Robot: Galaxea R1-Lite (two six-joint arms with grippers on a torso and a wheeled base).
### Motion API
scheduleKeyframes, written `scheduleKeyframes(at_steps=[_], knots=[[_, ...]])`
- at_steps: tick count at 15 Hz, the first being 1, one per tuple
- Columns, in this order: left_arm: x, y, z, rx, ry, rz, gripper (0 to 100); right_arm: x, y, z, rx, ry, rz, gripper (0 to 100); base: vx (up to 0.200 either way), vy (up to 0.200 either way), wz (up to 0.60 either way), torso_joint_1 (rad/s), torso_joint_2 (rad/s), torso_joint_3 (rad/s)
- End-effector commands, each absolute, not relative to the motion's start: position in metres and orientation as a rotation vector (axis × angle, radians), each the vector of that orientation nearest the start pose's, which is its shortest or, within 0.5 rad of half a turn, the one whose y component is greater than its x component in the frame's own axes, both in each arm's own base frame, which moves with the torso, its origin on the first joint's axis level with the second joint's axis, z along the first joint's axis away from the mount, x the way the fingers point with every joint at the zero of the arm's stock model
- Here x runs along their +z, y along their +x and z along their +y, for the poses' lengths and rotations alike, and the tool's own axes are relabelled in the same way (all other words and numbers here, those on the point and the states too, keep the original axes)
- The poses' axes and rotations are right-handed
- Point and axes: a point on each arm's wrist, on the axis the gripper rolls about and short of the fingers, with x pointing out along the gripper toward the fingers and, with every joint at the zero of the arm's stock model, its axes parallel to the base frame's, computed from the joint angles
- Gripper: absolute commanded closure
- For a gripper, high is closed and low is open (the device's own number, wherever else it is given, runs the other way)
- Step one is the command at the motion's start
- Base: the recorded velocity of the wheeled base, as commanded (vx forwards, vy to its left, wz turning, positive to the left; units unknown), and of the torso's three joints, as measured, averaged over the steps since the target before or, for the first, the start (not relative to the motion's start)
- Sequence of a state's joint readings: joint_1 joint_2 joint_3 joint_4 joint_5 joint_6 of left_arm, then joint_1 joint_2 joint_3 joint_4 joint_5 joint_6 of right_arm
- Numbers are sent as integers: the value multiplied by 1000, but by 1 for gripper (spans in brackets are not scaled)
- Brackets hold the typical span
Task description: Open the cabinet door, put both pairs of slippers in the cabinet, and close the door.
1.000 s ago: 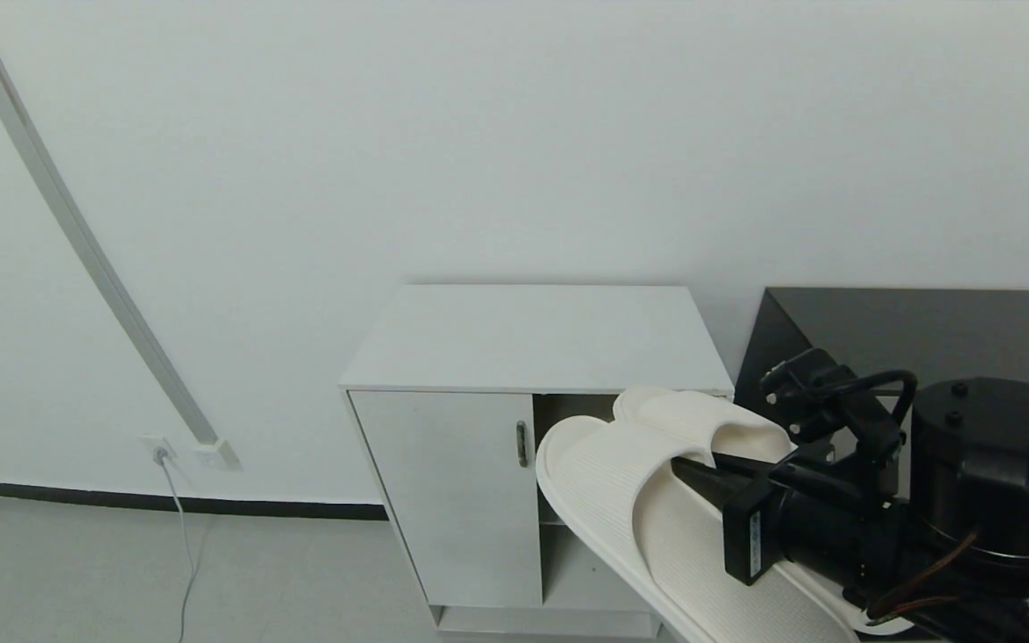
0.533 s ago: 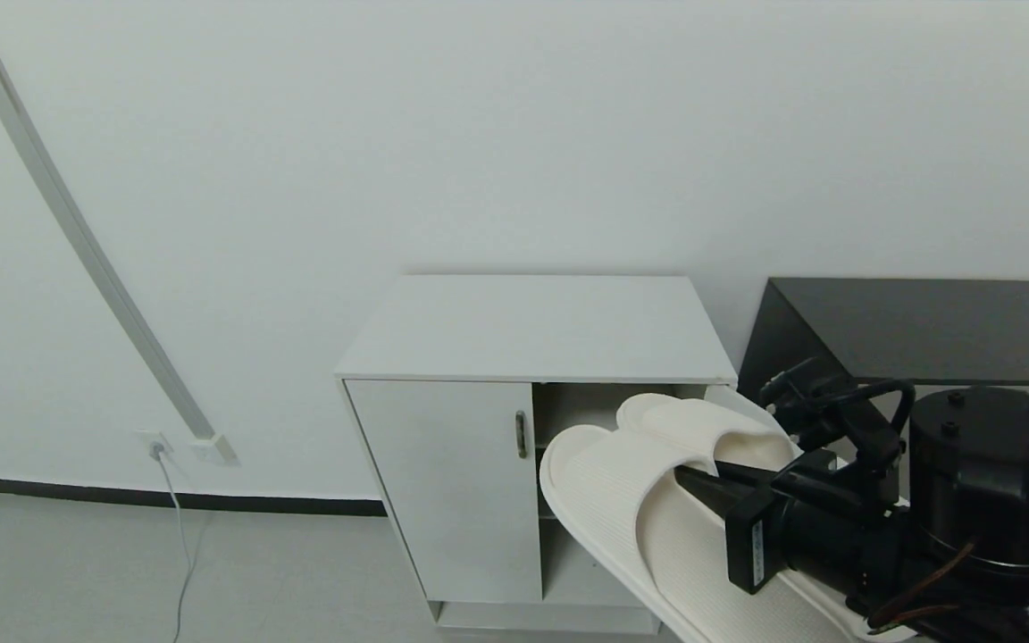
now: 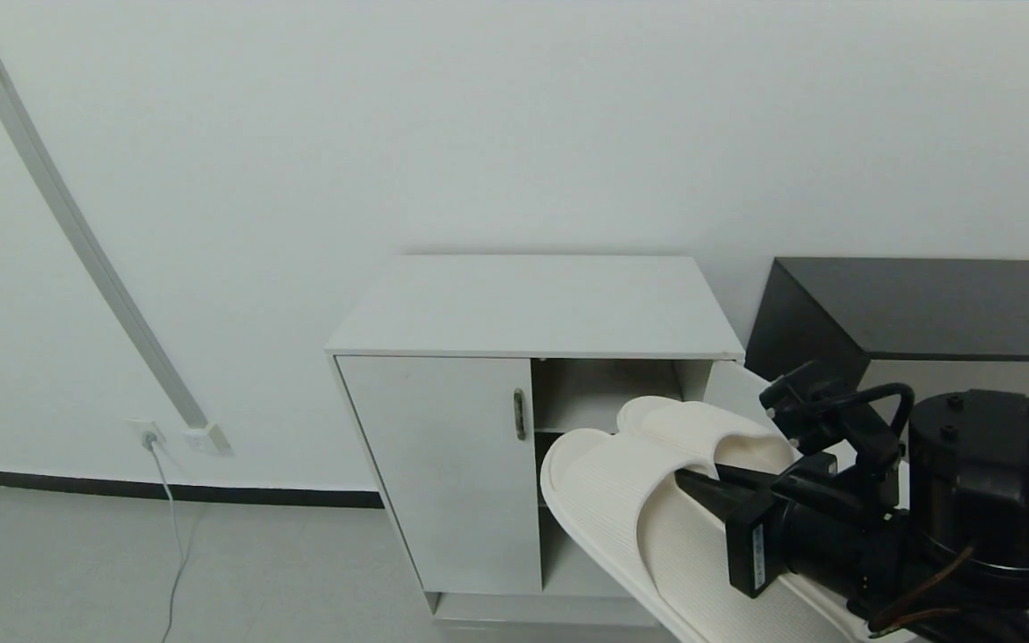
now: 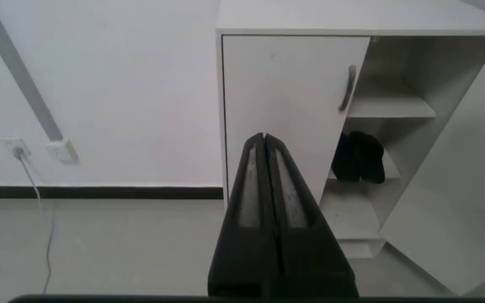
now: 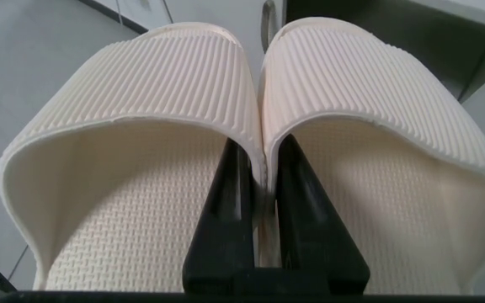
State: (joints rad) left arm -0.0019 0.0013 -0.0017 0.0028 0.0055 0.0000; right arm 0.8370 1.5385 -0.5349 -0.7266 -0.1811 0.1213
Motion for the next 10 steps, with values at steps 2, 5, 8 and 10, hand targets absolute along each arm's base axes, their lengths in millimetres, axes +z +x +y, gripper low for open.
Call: scheduleKeyframes(at_steps=[2, 5, 8, 10], knots=[[76, -23, 0, 5, 0, 3, 100, 164, 168, 181, 637, -24, 290, 100, 0, 0, 0, -185, 413, 237], [76, -23, 0, 5, -2, 2, 100, 164, 168, 181, 637, -26, 289, 100, 0, 0, 0, -220, 531, 308], [76, -23, 0, 5, 0, 3, 100, 163, 167, 180, 637, -26, 291, 100, 0, 0, 0, -222, 551, 321], [76, -23, 0, 5, -2, 3, 100, 163, 167, 180, 637, -28, 293, 100, 0, 0, 0, -215, 535, 320]])
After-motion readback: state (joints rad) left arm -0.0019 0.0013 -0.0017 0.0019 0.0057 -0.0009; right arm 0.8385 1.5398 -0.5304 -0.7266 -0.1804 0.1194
